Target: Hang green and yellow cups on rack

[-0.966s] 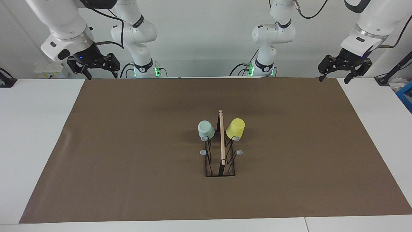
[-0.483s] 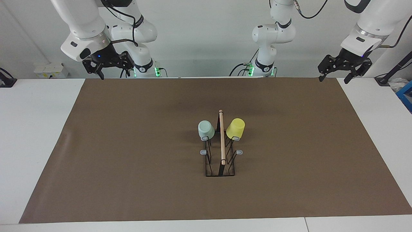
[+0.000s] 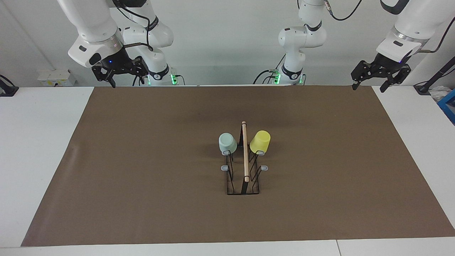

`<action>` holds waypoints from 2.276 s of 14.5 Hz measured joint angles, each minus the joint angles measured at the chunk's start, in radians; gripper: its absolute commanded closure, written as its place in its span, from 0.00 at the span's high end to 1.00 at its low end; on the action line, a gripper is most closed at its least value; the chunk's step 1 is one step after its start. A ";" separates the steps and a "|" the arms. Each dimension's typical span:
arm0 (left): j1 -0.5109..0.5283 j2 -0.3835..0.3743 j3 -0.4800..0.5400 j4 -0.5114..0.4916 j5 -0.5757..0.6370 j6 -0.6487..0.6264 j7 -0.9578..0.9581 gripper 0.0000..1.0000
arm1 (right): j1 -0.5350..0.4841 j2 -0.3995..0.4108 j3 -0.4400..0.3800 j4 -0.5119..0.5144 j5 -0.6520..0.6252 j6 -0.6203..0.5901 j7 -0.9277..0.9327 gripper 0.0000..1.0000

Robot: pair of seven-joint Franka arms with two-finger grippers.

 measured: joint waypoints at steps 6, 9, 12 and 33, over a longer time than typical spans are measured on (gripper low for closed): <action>0.000 0.000 0.000 0.000 0.000 0.000 0.000 1.00 | 0.038 -0.006 -0.018 0.001 0.000 0.000 0.000 1.00; 0.000 0.000 0.000 0.000 0.000 0.000 0.000 1.00 | 0.039 -0.011 -0.020 0.001 0.000 0.002 0.000 1.00; 0.000 0.000 0.000 0.000 0.000 0.000 0.000 1.00 | 0.053 -0.012 -0.036 -0.007 0.000 0.018 0.003 1.00; 0.000 0.000 0.000 0.000 0.000 0.000 0.000 1.00 | 0.057 -0.032 -0.114 -0.022 0.000 0.024 0.003 1.00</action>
